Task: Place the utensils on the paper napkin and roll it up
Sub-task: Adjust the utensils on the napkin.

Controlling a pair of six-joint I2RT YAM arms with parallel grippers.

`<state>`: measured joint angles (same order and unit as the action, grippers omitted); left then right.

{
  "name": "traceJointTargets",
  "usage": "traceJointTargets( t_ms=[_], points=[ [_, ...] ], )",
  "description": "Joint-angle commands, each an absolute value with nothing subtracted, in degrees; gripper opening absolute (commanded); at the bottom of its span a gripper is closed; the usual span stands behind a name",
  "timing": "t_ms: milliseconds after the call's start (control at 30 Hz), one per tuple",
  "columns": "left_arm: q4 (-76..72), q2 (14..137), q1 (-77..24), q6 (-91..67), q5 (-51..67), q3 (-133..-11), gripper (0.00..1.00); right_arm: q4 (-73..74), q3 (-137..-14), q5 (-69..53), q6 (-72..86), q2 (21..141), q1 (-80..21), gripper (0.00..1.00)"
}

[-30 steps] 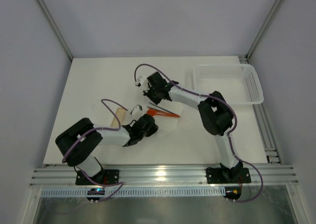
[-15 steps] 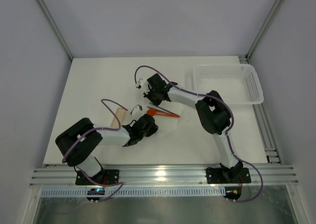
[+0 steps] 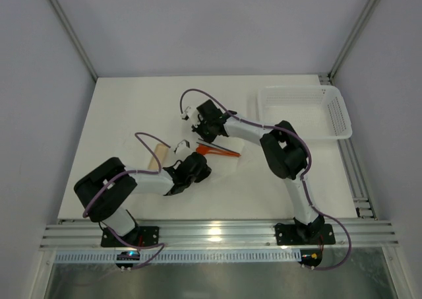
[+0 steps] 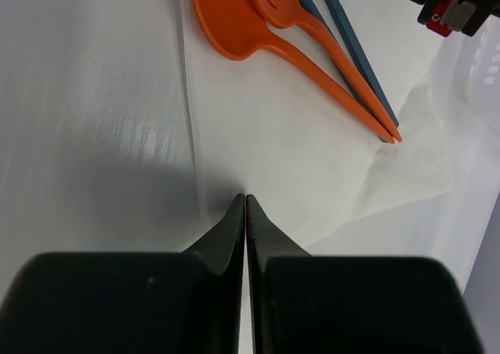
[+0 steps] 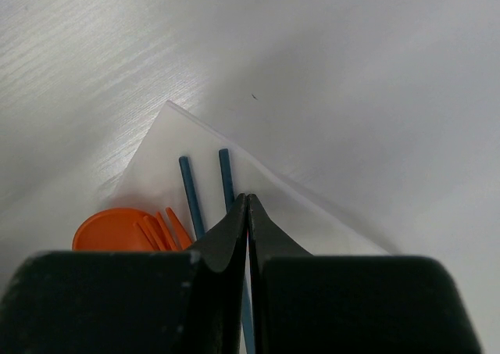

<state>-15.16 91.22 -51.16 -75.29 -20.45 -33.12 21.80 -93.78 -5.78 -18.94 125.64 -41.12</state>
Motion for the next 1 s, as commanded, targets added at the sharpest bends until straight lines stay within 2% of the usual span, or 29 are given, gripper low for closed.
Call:
traceJointTargets(
  t_ms=[0, 567, 967],
  points=[
    [-15.4, 90.3, -51.4, -75.8, -22.4, -33.0, 0.0, 20.0, -92.4, -7.2, -18.6, 123.5, -41.0, 0.04],
    [-14.8, 89.8, -51.4, -76.1, -23.1, -33.1, 0.0, 21.0, -90.4, -9.1, -17.9, 120.7, -41.2, 0.03],
    [-14.4, 89.4, -51.4, -76.0, -22.4, -33.0, 0.0, 17.4, -88.2, -3.2, -15.6, 117.9, -41.1, 0.03]
  ],
)
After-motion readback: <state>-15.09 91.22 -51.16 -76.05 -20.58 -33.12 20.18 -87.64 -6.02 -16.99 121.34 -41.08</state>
